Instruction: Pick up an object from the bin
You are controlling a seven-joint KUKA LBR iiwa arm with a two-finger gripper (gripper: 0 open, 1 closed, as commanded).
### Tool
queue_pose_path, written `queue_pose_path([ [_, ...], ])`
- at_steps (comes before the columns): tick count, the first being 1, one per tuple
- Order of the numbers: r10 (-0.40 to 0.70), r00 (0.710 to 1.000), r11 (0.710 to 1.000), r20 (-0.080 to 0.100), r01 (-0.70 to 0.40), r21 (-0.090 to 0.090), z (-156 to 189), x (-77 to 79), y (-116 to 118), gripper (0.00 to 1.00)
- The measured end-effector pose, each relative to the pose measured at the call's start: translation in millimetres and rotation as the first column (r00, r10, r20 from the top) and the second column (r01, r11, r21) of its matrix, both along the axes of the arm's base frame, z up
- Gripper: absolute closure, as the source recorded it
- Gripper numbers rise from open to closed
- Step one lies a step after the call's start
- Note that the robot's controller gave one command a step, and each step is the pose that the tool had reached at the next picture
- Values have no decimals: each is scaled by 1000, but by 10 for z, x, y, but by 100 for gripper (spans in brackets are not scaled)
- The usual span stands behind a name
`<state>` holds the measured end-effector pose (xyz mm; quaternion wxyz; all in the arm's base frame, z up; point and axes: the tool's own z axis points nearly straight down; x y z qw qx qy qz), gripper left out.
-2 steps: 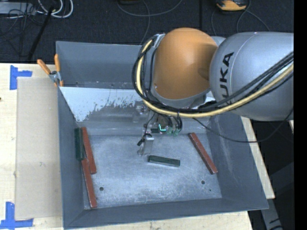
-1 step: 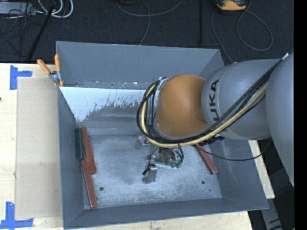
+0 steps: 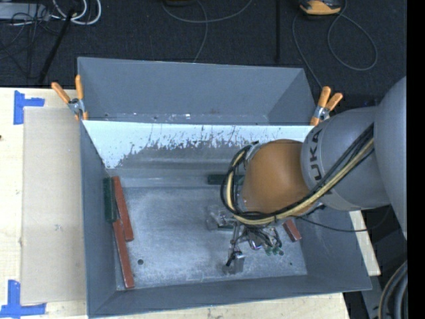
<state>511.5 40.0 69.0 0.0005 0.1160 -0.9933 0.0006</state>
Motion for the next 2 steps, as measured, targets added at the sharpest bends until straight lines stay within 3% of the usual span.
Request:
queue_pose_path([
  [1,151,989,989,8,-151,0,22,-239,-949,0],
  [2,222,975,975,6,-222,-4,234,211,-1887,0],
])
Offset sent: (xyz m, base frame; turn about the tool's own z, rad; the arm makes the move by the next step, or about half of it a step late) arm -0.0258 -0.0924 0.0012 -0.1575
